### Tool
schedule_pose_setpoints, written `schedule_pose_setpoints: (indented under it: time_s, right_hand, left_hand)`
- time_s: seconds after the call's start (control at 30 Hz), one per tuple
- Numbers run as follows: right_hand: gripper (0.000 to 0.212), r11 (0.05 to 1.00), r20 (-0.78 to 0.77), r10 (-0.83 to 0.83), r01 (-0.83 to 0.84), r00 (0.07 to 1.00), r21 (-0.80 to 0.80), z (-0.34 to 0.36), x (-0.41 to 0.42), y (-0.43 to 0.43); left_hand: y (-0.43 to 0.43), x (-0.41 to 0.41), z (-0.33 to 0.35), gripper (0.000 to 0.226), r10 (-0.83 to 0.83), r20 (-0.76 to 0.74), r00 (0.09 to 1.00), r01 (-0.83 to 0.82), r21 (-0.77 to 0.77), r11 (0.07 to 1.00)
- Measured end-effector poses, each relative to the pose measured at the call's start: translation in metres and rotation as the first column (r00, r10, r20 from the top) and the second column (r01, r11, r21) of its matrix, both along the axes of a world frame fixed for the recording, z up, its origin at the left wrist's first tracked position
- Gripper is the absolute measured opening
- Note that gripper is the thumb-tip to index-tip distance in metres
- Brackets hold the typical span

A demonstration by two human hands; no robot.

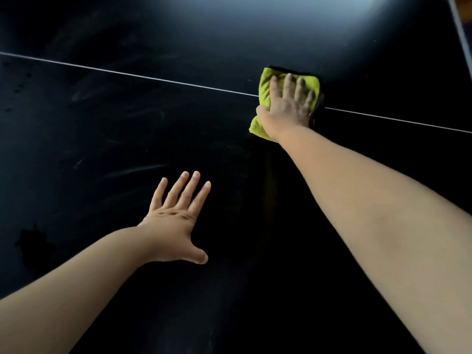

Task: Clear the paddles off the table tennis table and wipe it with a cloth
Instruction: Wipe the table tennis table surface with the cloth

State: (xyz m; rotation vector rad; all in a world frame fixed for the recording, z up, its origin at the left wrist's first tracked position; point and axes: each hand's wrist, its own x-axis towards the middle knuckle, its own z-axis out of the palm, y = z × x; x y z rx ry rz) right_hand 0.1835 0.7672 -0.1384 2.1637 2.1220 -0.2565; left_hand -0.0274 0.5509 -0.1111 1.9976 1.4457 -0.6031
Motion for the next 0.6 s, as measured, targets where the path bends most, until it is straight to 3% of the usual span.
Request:
schedule_pose_setpoints:
  time_s: [0.27, 0.47, 0.6]
  right_hand:
    - [0.072, 0.904, 0.092, 0.427, -0.422, 0.899, -0.075, 0.004, 0.007, -0.037]
    - [0.075, 0.847, 0.128, 0.531, -0.519, 0.838, -0.115, 0.01, -0.008, -0.129]
    - [0.079, 0.82, 0.107, 0.571, -0.556, 0.814, -0.136, 0.018, -0.013, -0.205]
  left_hand:
    - [-0.004, 0.001, 0.002, 0.133, 0.006, 0.005, 1.0, -0.006, 0.03, 1.0]
    - [-0.012, -0.002, 0.002, 0.134, 0.034, 0.072, 0.997, -0.042, 0.119, 0.992]
    - [-0.037, 0.0, 0.01, 0.129, 0.04, 0.096, 0.995, -0.069, 0.33, 0.941]
